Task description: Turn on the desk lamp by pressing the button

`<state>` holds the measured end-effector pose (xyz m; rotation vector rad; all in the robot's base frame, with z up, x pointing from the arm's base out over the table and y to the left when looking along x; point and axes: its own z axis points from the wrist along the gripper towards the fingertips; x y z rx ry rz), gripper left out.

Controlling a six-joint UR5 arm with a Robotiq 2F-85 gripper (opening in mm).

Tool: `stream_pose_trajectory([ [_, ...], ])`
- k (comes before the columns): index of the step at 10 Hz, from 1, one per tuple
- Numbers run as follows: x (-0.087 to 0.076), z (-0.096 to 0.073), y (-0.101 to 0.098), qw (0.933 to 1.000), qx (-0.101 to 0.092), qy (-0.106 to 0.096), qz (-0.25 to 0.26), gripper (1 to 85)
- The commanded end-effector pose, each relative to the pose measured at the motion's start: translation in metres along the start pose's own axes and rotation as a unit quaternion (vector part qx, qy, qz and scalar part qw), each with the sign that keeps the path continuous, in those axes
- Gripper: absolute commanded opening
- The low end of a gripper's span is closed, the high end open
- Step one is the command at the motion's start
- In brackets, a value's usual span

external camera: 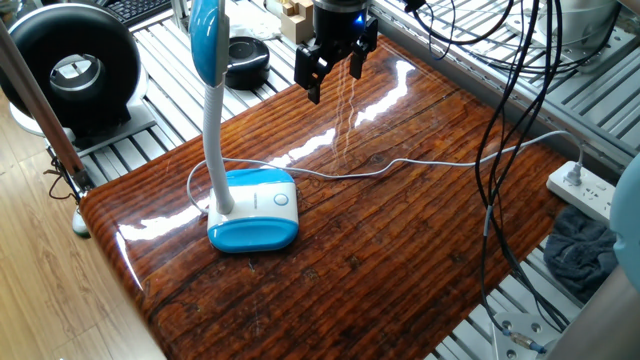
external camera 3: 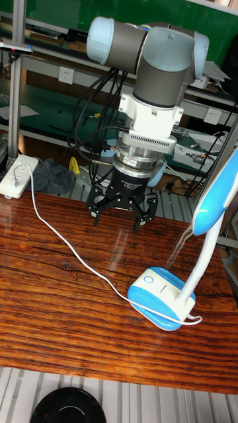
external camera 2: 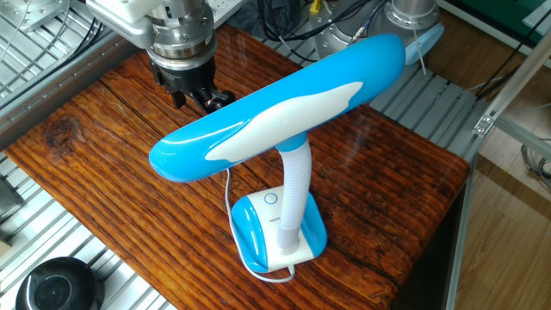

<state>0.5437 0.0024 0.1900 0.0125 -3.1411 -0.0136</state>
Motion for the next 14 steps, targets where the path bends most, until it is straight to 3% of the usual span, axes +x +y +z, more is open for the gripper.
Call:
stream_pose_trajectory([
  [1,0.013,0.000,-0.002,0.9957,0.010,0.024,0.089,1.0],
  [7,0.013,0.002,-0.004,0.9962,0.019,0.022,0.082,1.0],
  [10,0.007,0.002,0.007,0.9967,-0.004,0.012,0.080,1.0],
  [12,0.011,0.007,0.010,0.9985,-0.002,0.000,0.055,1.0],
  [13,0.016,0.011,0.012,0.9995,0.008,-0.007,0.030,1.0],
  [14,0.022,0.010,0.003,0.9985,0.050,-0.011,-0.019,1.0],
])
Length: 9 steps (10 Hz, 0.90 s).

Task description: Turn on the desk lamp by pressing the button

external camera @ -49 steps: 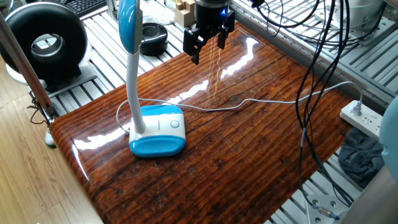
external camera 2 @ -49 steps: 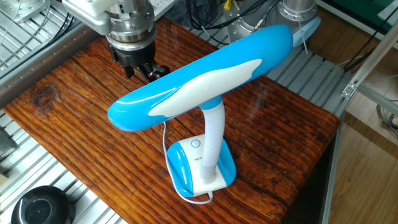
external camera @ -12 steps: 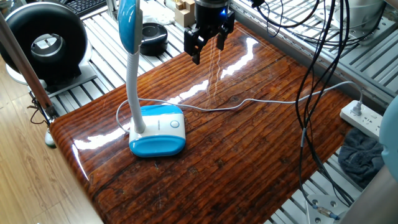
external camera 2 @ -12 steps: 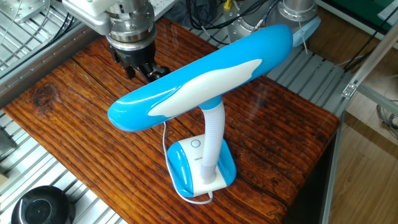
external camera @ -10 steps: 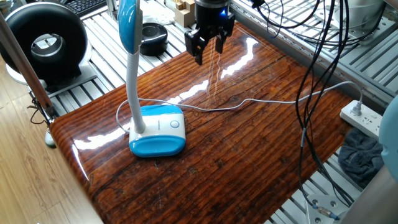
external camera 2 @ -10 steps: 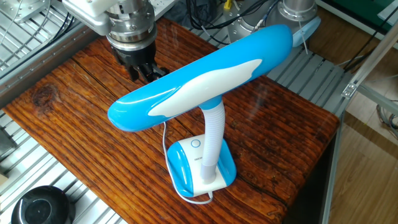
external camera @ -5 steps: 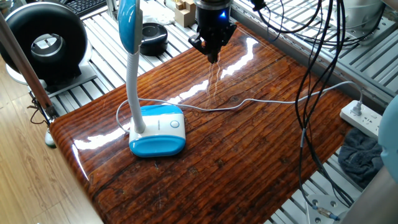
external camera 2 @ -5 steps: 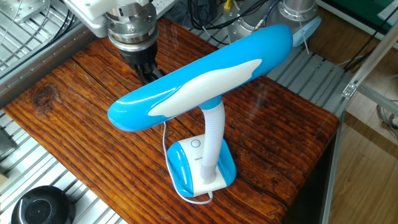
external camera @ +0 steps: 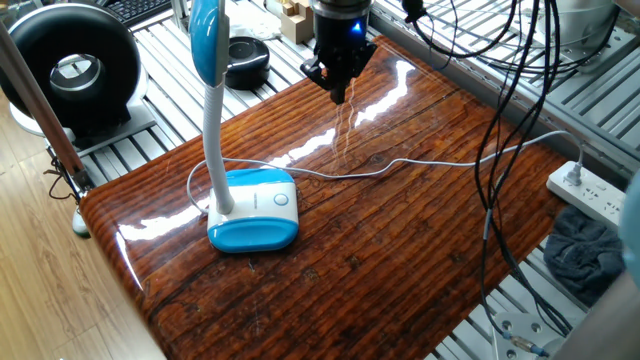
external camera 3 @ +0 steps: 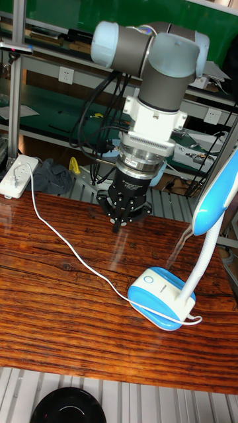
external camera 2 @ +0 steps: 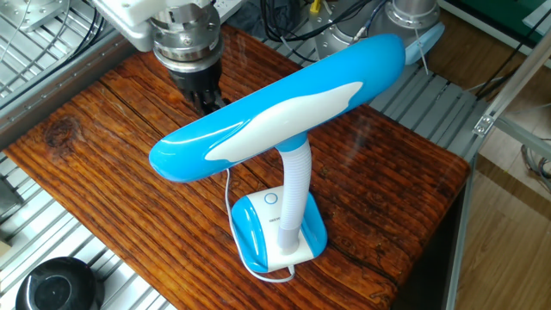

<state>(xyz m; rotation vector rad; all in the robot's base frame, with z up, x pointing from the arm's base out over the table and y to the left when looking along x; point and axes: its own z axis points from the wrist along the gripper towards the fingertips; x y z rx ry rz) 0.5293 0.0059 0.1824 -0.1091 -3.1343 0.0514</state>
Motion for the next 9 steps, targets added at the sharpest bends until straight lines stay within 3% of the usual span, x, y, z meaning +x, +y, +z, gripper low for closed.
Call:
stream_pose_trajectory([
  [1,0.014,-0.005,-0.011,0.9913,0.068,-0.018,-0.112,1.0],
  [2,0.017,-0.009,0.001,0.9888,0.048,-0.023,-0.139,1.0],
  [4,0.019,-0.015,0.057,0.9790,-0.054,-0.045,-0.191,1.0],
  [5,0.019,-0.016,0.069,0.9675,-0.071,-0.055,-0.236,1.0],
  [6,0.016,-0.016,0.072,0.9587,-0.068,-0.066,-0.268,1.0],
  [9,0.004,-0.012,0.092,0.9453,-0.067,-0.112,-0.299,1.0],
])
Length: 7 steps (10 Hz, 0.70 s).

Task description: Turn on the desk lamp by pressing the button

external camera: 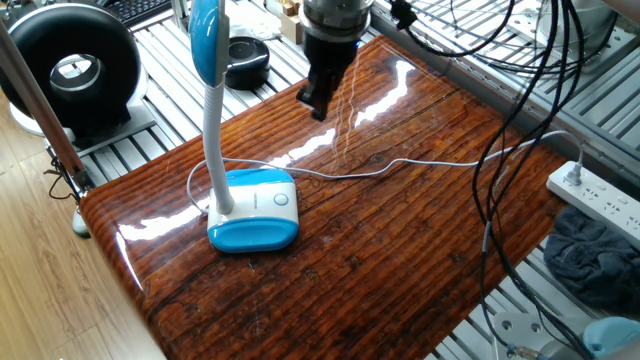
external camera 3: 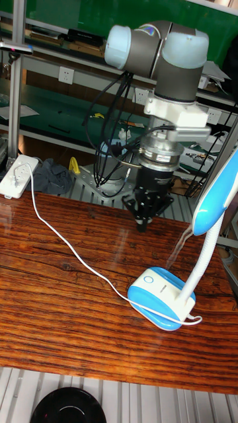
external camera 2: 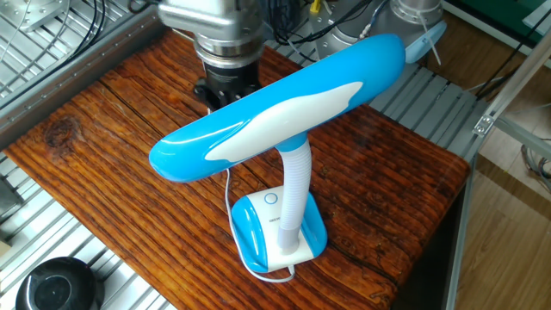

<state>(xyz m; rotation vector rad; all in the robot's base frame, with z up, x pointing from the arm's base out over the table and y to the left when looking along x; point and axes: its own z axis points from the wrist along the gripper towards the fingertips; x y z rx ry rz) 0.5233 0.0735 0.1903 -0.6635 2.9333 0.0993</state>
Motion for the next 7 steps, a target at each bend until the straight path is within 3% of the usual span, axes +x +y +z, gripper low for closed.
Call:
stream_pose_trajectory([
  [1,-0.024,0.003,0.027,0.9970,-0.017,-0.055,-0.052,1.0],
  [4,-0.025,0.005,0.030,0.9954,-0.032,-0.073,-0.053,1.0],
  [7,-0.021,0.020,0.028,0.9938,-0.046,-0.083,-0.057,1.0],
])
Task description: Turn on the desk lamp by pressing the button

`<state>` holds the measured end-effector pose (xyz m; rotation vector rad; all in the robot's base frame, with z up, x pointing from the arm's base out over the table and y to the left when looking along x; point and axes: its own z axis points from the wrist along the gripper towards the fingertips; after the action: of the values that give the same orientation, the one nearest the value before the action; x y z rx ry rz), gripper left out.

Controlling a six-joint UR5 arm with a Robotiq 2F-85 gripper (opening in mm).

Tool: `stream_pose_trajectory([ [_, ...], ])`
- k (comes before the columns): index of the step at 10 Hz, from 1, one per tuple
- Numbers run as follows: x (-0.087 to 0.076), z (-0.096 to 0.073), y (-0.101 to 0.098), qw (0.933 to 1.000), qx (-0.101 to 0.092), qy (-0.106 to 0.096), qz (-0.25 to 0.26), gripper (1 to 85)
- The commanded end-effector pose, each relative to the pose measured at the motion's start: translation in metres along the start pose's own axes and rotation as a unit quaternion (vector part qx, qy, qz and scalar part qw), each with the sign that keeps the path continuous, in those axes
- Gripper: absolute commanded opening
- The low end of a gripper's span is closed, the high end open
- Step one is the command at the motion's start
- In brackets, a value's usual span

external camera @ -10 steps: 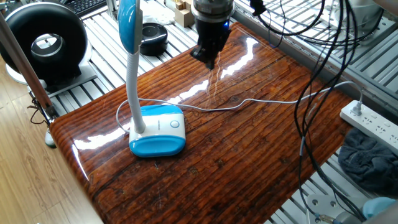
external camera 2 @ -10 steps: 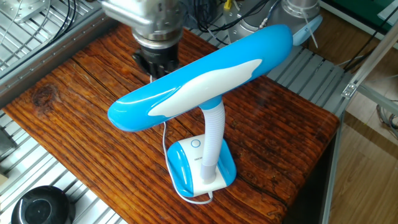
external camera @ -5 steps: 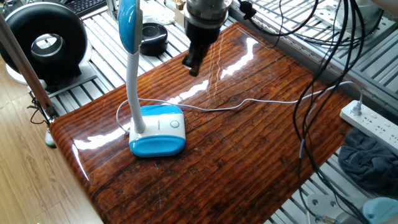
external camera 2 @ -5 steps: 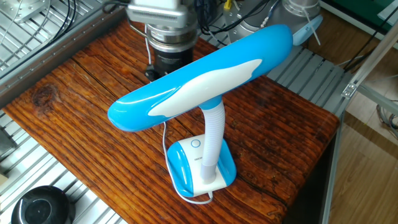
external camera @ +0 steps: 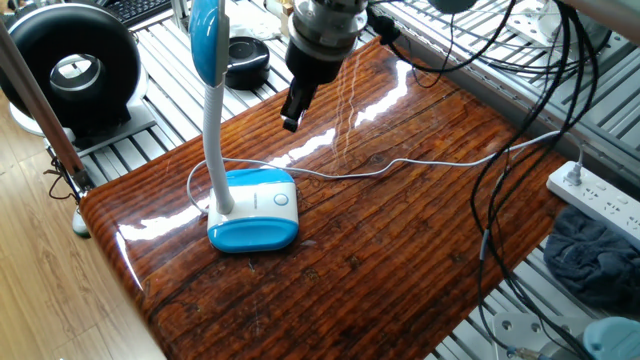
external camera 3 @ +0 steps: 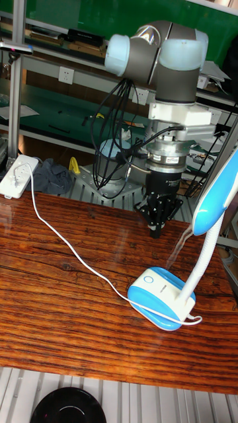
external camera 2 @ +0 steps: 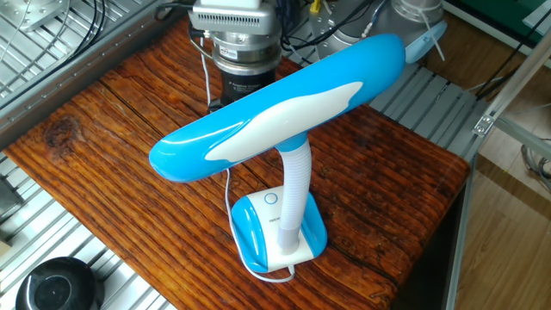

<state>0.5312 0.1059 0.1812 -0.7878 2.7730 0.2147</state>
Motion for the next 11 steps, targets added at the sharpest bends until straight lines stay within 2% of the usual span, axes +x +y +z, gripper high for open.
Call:
stream_pose_trajectory([
  [1,-0.003,0.014,0.002,0.9996,-0.013,-0.024,-0.001,1.0],
  [4,-0.009,0.023,0.003,0.9992,-0.016,-0.037,0.002,1.0],
  [6,-0.009,0.025,0.001,0.9992,-0.014,-0.037,0.008,1.0],
  [10,0.003,0.025,-0.008,0.9998,0.004,-0.013,0.016,1.0],
  [11,0.006,0.026,-0.006,0.9999,0.001,-0.007,0.012,1.0],
])
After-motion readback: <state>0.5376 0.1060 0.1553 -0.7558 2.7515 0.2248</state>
